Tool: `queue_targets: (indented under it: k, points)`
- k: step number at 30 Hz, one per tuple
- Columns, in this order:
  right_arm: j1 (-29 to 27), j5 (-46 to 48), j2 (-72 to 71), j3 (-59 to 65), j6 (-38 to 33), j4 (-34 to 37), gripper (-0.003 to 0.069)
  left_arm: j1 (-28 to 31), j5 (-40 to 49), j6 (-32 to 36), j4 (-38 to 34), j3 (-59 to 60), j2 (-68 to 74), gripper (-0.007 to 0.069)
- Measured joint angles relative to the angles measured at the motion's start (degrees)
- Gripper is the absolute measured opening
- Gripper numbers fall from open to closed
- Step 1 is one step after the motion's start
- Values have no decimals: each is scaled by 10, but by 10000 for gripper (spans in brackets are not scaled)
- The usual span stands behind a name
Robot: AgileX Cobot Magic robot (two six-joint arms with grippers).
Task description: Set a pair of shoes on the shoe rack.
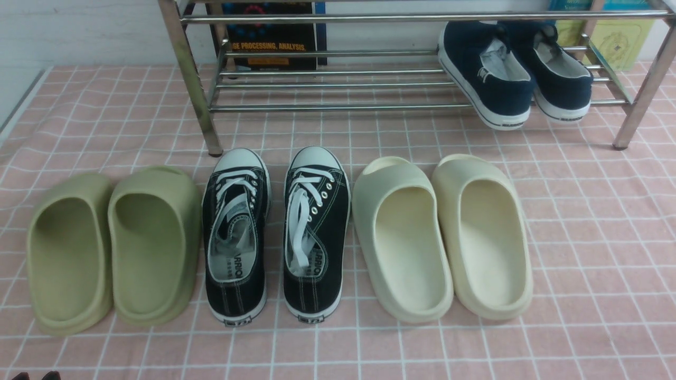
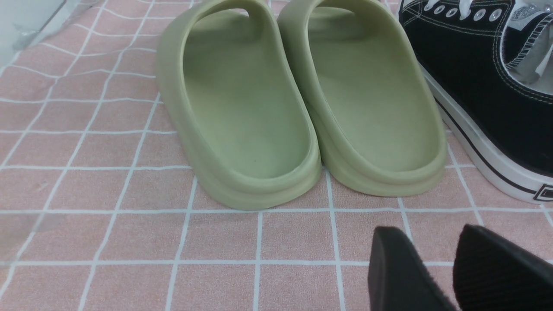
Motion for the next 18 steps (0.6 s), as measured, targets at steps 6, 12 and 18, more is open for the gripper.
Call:
queue_targets:
  k: [6, 12, 18]
  points:
    - [0, 69, -171, 0, 0, 0, 10, 0, 0, 0, 3, 0, 0, 237]
    - [-6, 73, -216, 0, -2, 0, 16, 0, 0, 0, 5, 0, 0, 237]
    - [-30, 73, -216, 0, -2, 0, 20, 0, 0, 0, 6, 0, 0, 237]
